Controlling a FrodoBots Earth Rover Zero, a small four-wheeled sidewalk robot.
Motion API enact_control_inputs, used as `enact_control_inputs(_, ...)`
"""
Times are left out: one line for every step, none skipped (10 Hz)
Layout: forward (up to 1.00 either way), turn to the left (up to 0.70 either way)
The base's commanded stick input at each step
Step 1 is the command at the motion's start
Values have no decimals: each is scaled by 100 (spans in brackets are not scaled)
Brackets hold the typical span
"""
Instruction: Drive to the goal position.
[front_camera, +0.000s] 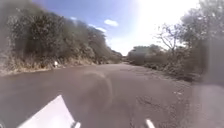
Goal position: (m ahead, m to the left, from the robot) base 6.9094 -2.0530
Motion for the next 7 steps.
enact_control_inputs(50, -50)
enact_control_inputs(50, -50)
enact_control_inputs(50, -50)
enact_control_inputs(50, -50)
enact_control_inputs(50, -50)
enact_control_inputs(50, -50)
enact_control_inputs(50, -50)
